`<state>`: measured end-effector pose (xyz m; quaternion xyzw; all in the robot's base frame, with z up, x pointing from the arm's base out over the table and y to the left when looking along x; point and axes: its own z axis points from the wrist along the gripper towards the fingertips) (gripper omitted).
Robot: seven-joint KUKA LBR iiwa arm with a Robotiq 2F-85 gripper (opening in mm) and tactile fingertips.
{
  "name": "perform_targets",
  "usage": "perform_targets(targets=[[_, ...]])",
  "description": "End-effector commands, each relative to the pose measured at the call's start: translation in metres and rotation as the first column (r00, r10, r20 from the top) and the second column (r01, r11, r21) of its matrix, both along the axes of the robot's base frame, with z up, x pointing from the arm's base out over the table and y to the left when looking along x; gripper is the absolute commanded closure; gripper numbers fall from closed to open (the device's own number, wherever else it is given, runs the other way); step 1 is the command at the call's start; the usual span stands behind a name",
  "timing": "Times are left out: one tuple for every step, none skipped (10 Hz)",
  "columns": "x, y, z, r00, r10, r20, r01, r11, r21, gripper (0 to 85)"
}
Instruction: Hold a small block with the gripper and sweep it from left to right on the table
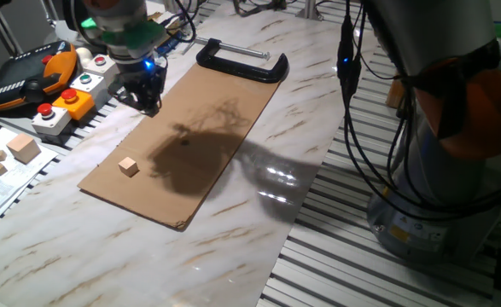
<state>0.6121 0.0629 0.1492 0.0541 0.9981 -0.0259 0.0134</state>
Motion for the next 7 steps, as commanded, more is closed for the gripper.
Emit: perform_targets(targets=[[-0.0027, -0.0019, 0.0016, 1.000, 0.012, -0.006, -0.012, 1.000, 0.004, 84.3], [-0.0056, -0.0039, 0.0029, 0.999, 0.030, -0.014, -0.030, 1.000, 0.005, 84.3], [-0.0063, -0.0056, 0.0031, 0.999, 0.046, -0.021, -0.045, 0.999, 0.012, 84.3], [-0.0057, -0.0061, 0.0025, 0.998, 0.058, -0.023, -0.058, 0.998, 0.012, 84.3], [-0.0051, -0.0068, 0.0021, 0.998, 0.061, -0.020, -0.061, 0.998, 0.007, 84.3], [-0.0053, -0.0071, 0.0022, 0.998, 0.062, -0.021, -0.062, 0.998, 0.002, 84.3], [-0.0055, -0.0076, 0.0024, 0.998, 0.064, -0.024, -0.064, 0.998, 0.002, 84.3]])
